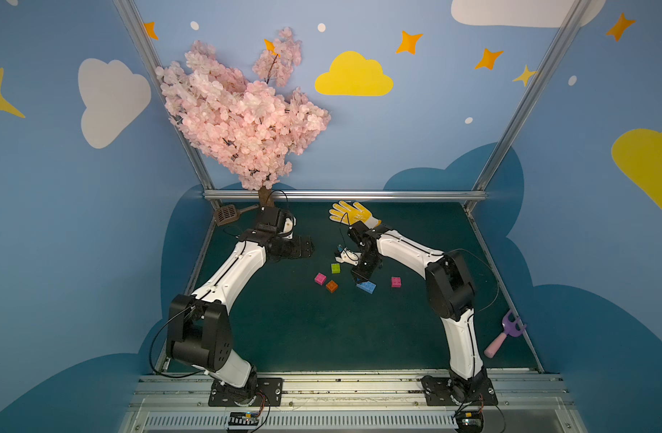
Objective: Assemble the letter y with lego
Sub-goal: Assemble the lego brick with the lego brick.
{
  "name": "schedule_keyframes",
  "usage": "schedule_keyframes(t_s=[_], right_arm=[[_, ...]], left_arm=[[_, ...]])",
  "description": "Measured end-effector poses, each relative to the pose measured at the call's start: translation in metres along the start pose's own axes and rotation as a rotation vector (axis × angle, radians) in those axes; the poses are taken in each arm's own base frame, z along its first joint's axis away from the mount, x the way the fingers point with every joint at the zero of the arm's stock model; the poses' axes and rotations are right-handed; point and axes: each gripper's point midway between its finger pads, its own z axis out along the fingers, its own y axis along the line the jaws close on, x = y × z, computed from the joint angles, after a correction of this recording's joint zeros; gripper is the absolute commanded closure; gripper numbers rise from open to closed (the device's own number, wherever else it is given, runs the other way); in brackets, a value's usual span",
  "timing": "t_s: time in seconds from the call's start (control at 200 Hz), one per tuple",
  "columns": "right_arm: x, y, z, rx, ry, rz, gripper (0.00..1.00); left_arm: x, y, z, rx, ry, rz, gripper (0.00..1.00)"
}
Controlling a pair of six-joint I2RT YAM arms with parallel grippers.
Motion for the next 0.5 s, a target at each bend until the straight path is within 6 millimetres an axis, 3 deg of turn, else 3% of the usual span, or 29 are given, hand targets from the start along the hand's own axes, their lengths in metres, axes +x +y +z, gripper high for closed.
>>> schedule_keyframes(t_s=[0.501], right_arm=[[-0.0032,0.0008,0.0049,0.033,0.024,0.019,0.86]], left_arm=[[0.0001,0.0001,0.0001,0.0,0.0,0.0,0.0]])
